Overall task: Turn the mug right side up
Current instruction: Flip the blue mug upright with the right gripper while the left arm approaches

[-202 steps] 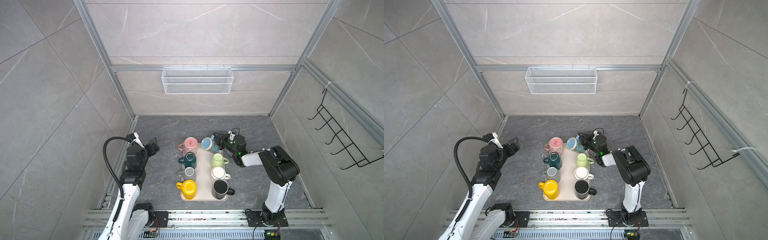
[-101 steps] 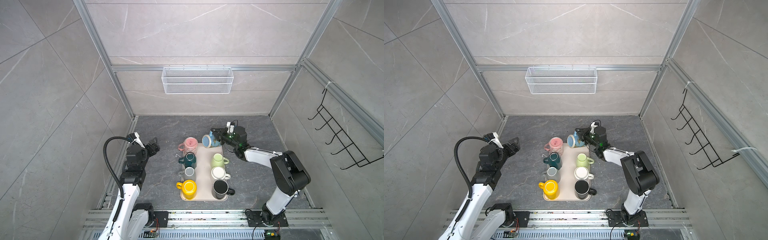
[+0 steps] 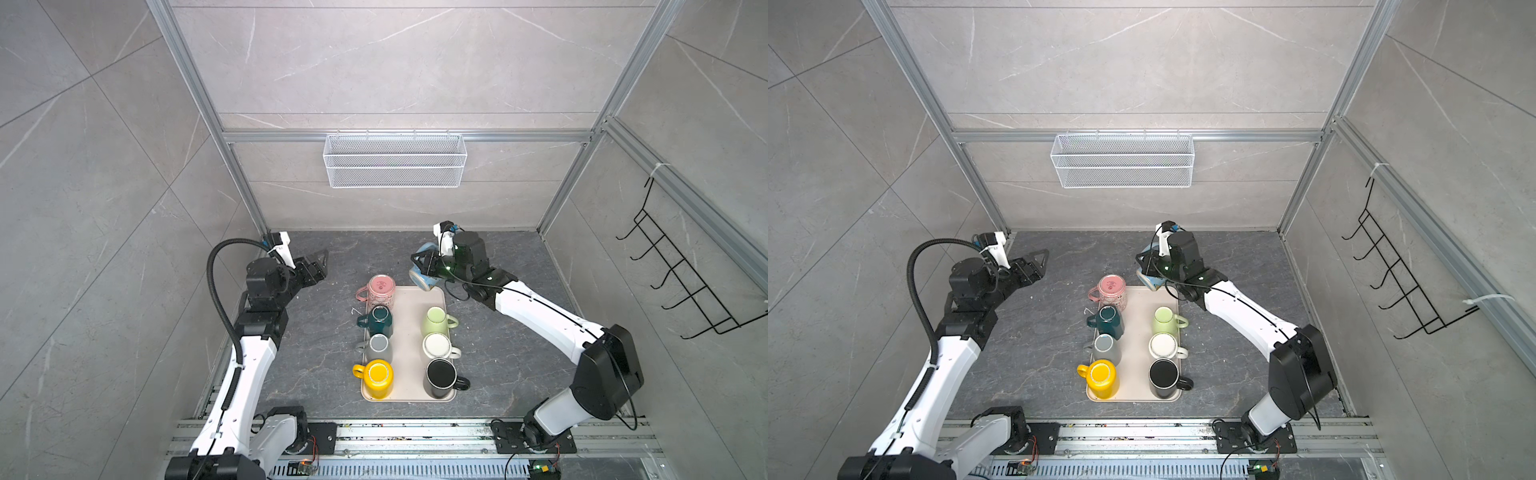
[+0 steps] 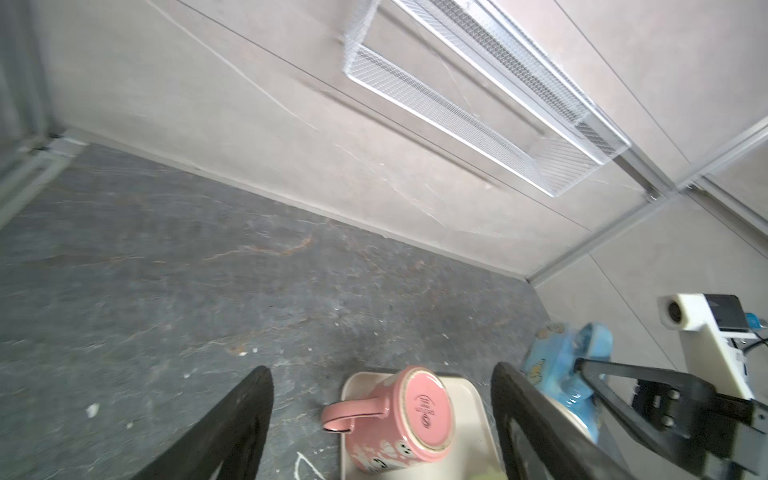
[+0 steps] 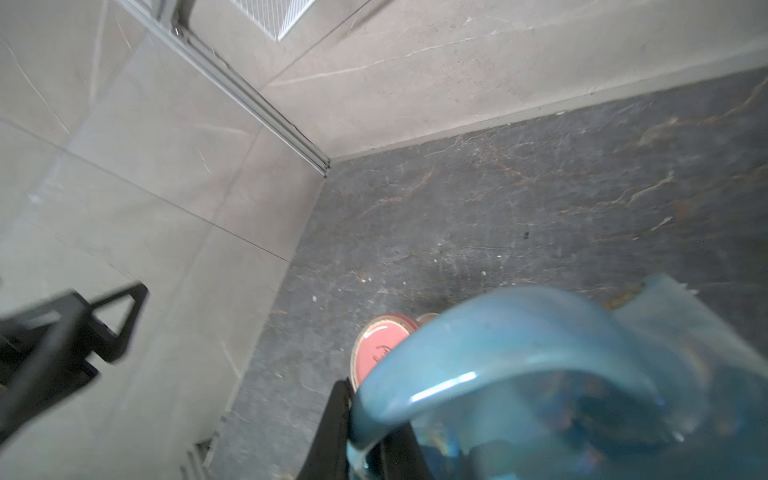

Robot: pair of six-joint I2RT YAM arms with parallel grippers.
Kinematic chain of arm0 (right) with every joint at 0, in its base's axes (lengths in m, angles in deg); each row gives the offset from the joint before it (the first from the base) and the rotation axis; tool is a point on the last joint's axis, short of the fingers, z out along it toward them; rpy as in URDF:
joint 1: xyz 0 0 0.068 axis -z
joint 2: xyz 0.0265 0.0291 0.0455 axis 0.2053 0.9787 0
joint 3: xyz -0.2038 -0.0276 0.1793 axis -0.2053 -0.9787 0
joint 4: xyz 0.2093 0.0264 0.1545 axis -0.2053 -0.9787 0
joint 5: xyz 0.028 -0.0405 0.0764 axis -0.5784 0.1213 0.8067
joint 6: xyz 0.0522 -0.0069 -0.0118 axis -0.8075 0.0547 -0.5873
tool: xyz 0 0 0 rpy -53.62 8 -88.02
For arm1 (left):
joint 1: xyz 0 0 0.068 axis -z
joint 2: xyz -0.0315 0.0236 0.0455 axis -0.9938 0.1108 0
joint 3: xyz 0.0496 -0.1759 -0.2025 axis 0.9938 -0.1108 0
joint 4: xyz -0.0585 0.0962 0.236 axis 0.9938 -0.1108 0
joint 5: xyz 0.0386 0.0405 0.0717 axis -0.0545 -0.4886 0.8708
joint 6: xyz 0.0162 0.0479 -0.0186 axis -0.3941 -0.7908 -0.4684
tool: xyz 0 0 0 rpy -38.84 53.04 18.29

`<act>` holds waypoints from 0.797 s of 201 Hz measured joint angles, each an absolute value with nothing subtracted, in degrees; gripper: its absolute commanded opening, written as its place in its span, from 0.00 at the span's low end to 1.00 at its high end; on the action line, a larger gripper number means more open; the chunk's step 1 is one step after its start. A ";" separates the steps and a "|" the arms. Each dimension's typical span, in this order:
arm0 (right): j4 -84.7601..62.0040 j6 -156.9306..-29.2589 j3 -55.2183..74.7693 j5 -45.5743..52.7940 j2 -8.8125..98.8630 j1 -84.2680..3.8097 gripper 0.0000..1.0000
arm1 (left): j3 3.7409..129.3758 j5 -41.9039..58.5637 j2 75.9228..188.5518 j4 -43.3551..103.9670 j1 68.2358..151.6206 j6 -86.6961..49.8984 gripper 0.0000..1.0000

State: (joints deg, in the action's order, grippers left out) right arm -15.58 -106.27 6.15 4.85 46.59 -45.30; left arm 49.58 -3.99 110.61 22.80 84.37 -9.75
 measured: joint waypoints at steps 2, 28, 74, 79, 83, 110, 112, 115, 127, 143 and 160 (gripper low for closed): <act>-16.17 -105.18 6.24 4.17 46.37 -45.76 0.00 | 50.11 -4.56 111.02 22.71 84.37 -9.79 0.85; -21.09 -93.74 6.30 -3.57 44.18 -50.98 0.00 | 59.05 -15.73 118.21 19.89 84.37 -10.36 0.84; -22.27 -74.09 4.64 -18.43 41.60 -60.01 0.00 | 67.33 -28.62 123.70 17.46 84.57 -11.72 0.83; -22.03 -72.13 4.36 -20.27 41.52 -60.88 0.00 | 67.77 -29.46 123.83 17.11 84.65 -12.11 0.83; -21.81 -70.58 4.09 -21.62 41.49 -61.47 0.00 | 68.12 -30.07 123.87 17.00 84.68 -12.37 0.83; -18.38 -59.23 1.47 -32.18 41.54 -65.73 0.00 | 70.28 -34.15 124.55 15.71 85.07 -14.01 0.81; -18.25 -58.69 1.32 -32.70 41.54 -65.95 0.00 | 70.41 -34.50 124.62 15.67 85.14 -14.12 0.81; -17.75 -57.48 1.06 -33.80 41.56 -66.30 0.00 | 70.61 -35.01 124.75 15.63 85.25 -14.23 0.80; -15.06 -52.59 0.14 -38.23 42.15 -67.59 0.00 | 71.44 -36.76 125.40 15.12 85.70 -14.73 0.80; -10.23 -46.71 -1.11 -42.91 43.31 -68.69 0.00 | 72.95 -38.77 126.54 13.35 86.99 -16.50 0.80; -5.03 -40.65 -2.66 -46.93 44.68 -69.49 0.00 | 76.05 -40.23 128.03 8.15 89.66 -20.94 0.80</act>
